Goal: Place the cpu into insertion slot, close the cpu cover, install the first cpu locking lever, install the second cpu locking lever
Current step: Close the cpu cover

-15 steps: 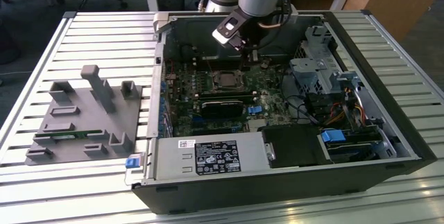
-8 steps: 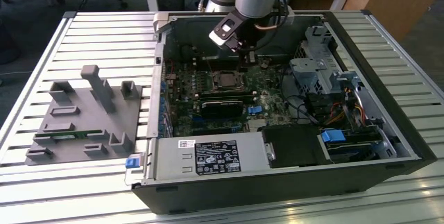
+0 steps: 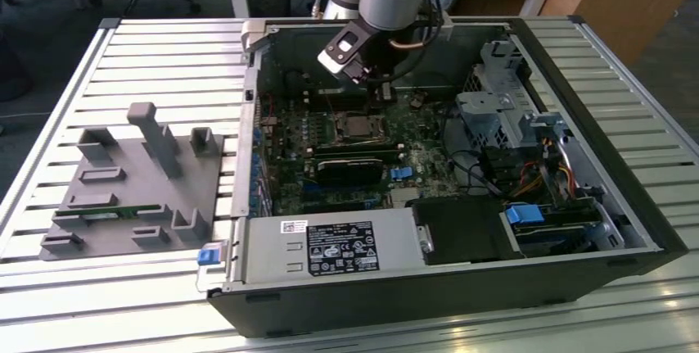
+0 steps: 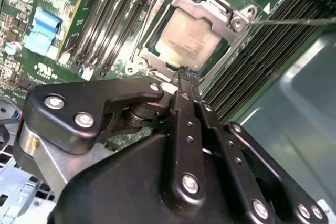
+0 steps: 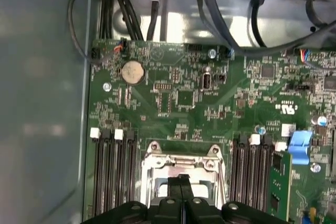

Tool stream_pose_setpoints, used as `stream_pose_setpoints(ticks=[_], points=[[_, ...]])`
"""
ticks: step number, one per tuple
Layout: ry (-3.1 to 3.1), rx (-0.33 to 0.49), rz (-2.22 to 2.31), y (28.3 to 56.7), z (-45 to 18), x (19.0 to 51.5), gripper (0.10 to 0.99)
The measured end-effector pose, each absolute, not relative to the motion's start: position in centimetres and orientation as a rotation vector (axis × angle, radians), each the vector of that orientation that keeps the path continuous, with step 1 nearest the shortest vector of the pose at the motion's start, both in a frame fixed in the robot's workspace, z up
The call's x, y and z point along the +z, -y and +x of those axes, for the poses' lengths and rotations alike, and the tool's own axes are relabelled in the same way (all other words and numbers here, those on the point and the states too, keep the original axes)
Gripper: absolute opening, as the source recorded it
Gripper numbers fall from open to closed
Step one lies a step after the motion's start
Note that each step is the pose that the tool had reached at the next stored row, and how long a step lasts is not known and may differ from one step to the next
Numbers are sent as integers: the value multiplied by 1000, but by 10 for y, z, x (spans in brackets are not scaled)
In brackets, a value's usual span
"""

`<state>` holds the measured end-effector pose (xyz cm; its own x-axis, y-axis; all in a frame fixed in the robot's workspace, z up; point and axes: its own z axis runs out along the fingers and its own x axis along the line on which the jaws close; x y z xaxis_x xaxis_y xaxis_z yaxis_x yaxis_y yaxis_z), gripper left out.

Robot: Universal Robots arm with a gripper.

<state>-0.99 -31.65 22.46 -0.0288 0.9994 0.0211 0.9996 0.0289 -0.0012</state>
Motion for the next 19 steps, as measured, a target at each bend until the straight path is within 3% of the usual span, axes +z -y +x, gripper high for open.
stream_pose_setpoints(ticks=[19], points=[[2242, -21, -2178, 317, -38, 216, 106]])
